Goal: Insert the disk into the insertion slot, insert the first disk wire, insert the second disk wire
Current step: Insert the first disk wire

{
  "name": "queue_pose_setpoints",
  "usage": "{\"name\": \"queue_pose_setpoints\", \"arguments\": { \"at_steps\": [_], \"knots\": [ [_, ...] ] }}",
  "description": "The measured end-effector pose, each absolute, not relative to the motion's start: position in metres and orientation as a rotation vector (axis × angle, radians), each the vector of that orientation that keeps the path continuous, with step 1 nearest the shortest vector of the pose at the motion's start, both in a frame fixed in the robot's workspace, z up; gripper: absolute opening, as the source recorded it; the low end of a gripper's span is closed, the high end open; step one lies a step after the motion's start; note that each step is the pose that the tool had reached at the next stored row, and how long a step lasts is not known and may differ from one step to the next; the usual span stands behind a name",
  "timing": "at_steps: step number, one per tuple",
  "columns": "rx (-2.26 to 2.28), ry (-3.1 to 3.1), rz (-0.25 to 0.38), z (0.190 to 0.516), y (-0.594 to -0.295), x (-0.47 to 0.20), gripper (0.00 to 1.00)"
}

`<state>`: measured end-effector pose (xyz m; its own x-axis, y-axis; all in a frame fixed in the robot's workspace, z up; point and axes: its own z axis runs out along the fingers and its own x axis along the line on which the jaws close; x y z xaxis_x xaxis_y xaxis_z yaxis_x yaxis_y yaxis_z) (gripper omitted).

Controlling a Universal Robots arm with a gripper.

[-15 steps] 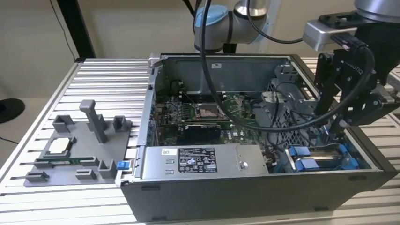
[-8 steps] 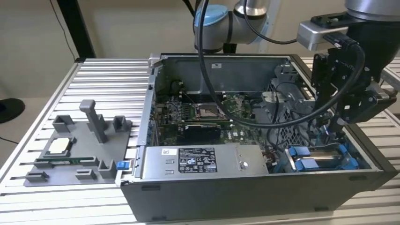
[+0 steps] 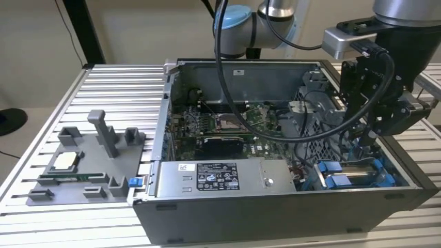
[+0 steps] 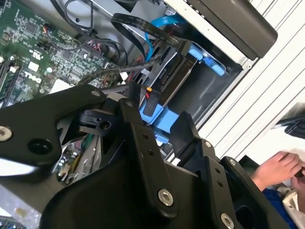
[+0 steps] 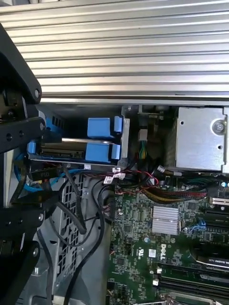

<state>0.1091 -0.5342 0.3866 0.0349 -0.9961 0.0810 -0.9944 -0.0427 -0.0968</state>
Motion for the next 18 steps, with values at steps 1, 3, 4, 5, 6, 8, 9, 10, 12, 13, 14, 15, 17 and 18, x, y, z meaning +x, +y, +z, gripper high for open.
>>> {"name": "queue_pose_setpoints", "arguments": {
  "at_steps": [1, 3, 4, 5, 6, 8, 9, 10, 12, 13, 14, 15, 17, 18],
  "knots": [
    [-2.250, 2.164, -0.197, 0.3866, -0.5342, 0.1091, 1.00],
    [-2.251, 2.163, -0.197, 0.3866, -0.5342, 0.1090, 1.00],
    [-2.251, 2.163, -0.197, 0.3866, -0.5342, 0.1090, 1.00],
    [-2.251, 2.163, -0.197, 0.3866, -0.5342, 0.1090, 1.00],
    [-2.252, 2.162, -0.197, 0.3866, -0.5342, 0.1091, 1.00],
    [-2.252, 2.162, -0.197, 0.3872, -0.5342, 0.1091, 1.00],
    [-2.252, 2.162, -0.197, 0.3879, -0.5342, 0.1090, 1.00],
    [-2.252, 2.162, -0.197, 0.3886, -0.5342, 0.1090, 1.00],
    [-2.253, 2.161, -0.197, 0.3899, -0.5342, 0.1091, 1.00],
    [-2.254, 2.159, -0.197, 0.3897, -0.5340, 0.1091, 1.00],
    [-2.257, 2.157, -0.198, 0.3898, -0.5340, 0.1091, 1.00],
    [-2.259, 2.154, -0.199, 0.3899, -0.5338, 0.1090, 1.00],
    [-2.266, 2.147, -0.200, 0.3898, -0.5337, 0.1091, 1.00],
    [-2.270, 2.144, -0.202, 0.3895, -0.5335, 0.1090, 1.00]
  ]
}}
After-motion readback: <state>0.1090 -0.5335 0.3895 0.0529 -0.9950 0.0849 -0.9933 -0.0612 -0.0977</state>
